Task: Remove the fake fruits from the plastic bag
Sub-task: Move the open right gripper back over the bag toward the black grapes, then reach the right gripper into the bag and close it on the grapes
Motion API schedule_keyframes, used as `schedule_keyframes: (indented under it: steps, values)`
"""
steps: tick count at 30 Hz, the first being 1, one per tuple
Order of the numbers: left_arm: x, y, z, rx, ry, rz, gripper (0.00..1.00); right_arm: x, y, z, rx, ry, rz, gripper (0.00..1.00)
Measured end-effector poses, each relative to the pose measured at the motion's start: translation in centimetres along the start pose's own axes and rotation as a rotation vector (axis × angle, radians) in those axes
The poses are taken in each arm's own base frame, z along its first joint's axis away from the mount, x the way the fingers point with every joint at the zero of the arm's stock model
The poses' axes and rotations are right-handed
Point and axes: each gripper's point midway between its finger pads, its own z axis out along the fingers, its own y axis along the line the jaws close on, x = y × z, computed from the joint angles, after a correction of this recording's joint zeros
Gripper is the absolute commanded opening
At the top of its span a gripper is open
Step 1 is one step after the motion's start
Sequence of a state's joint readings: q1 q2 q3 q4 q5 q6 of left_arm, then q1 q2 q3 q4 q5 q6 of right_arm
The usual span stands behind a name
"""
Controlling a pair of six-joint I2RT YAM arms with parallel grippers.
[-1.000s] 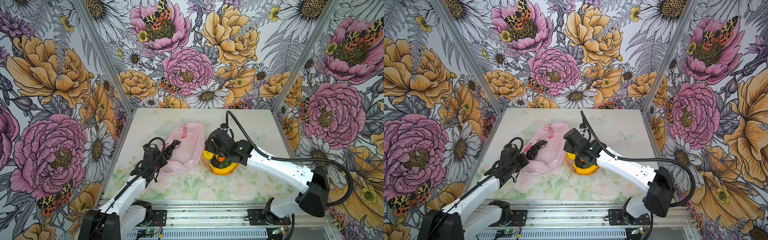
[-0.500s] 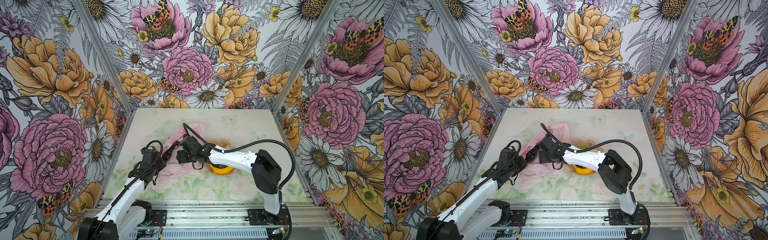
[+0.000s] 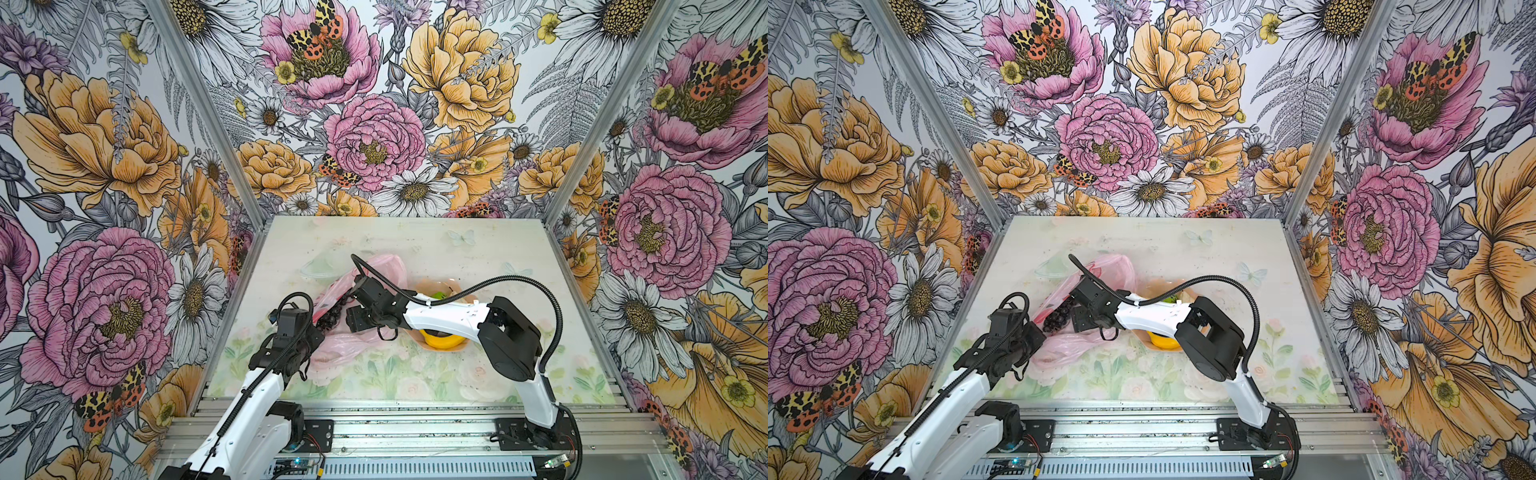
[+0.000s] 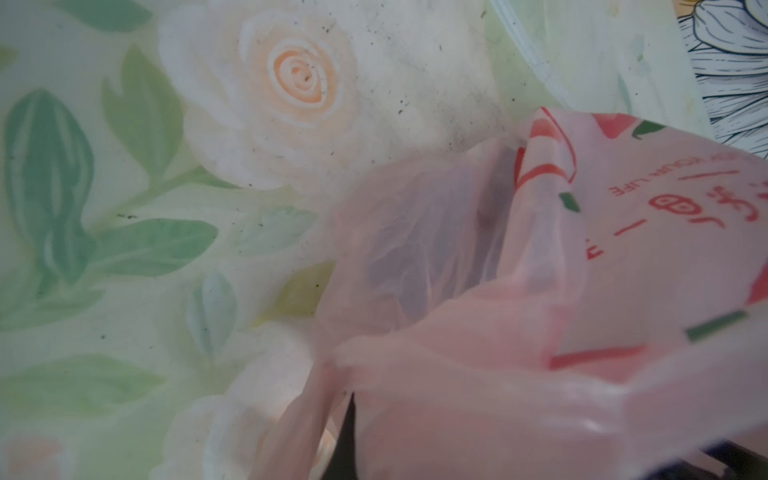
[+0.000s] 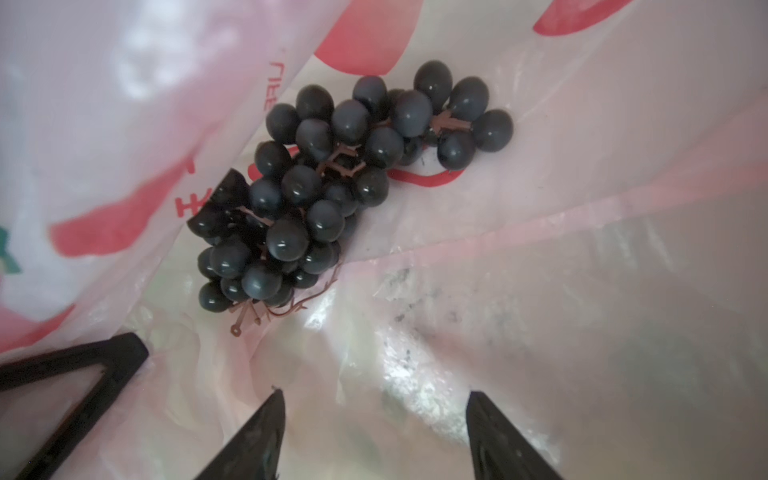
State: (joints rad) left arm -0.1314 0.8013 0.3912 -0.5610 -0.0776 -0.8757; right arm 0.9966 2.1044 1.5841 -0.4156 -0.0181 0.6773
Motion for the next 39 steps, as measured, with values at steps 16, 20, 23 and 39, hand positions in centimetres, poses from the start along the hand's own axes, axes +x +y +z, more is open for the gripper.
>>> schedule_keyframes:
  steps: [16, 20, 23, 39]
  values:
    - [0.9, 0.7, 0.8, -0.008, 0.045, -0.051, 0.0, 0.3, 5.7, 3.5, -0.088, -0.008, -0.112, 0.87]
    - [1.4, 0.5, 0.9, 0.001, 0.056, -0.045, 0.0, 0.1, 6.0, 4.7, -0.076, -0.018, -0.118, 0.91]
    - [1.9, 0.8, 1.0, 0.002, 0.064, -0.054, 0.0, -0.3, 5.9, 5.3, -0.06, -0.036, -0.118, 0.91]
    - [3.1, 0.9, 1.3, 0.009, 0.084, -0.05, 0.0, -1.3, 4.8, 7.4, 0.043, -0.094, -0.169, 0.88]
